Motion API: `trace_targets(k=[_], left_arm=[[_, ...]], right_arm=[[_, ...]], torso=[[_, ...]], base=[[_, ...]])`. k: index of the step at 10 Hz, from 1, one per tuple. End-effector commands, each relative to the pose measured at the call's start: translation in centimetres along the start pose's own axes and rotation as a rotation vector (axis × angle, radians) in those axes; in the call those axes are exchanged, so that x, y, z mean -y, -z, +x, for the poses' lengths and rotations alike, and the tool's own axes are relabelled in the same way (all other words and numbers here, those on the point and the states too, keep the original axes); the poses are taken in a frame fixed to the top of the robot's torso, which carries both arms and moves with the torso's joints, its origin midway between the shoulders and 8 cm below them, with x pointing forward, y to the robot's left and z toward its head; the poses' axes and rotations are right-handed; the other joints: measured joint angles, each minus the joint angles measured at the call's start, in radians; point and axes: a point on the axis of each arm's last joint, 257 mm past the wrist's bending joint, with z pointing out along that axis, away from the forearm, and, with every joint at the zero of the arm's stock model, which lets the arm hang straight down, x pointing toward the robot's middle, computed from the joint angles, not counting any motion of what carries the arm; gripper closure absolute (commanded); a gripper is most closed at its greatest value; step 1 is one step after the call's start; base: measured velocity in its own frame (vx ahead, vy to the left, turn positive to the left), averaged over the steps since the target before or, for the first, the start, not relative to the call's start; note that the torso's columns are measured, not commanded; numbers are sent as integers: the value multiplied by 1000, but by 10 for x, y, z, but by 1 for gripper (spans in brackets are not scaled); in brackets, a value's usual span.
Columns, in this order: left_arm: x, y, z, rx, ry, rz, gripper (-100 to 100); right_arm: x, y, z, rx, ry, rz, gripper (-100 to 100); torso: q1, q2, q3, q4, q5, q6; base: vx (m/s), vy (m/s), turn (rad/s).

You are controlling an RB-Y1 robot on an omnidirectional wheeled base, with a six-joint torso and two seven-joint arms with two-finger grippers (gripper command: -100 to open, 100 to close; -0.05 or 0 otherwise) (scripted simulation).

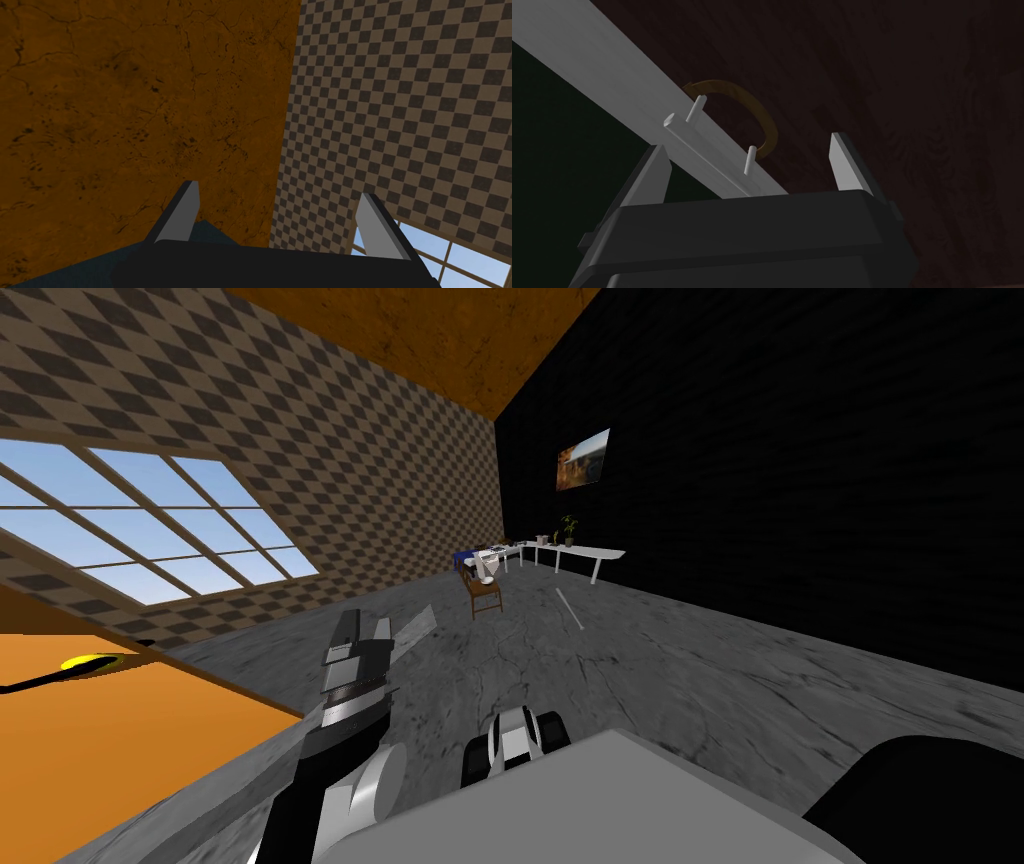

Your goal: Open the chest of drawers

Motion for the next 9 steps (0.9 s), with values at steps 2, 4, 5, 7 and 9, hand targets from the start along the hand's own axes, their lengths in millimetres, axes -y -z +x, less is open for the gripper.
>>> trace_targets(k=[2,4,5,7,9], left_arm=[[0,0,0,0,0,0,0],[0,0,0,0,0,0,0],[0,0,0,0,0,0,0],[0,0,0,0,0,0,0],[0,0,0,0,0,0,0]], right_arm=[[2,12,3,1,0,-1,100],[5,1,2,-6,2,7,100],[4,1,1,-8,1,5,100],[3,-1,-1,-13,-2,0,100],[5,-3,1,-14,2,7,100]], torso=[[-2,0,0,0,-1,0],[-9,3,7,3,-5,-2],[-7,0,5,4,-5,-3],[-6,0,4,4,-4,-4],[-8,5,5,3,-3,-3]], base=[[-1,-5,-8],[62,41,1],[167,100,16],[148,108,23],[70,45,5]])
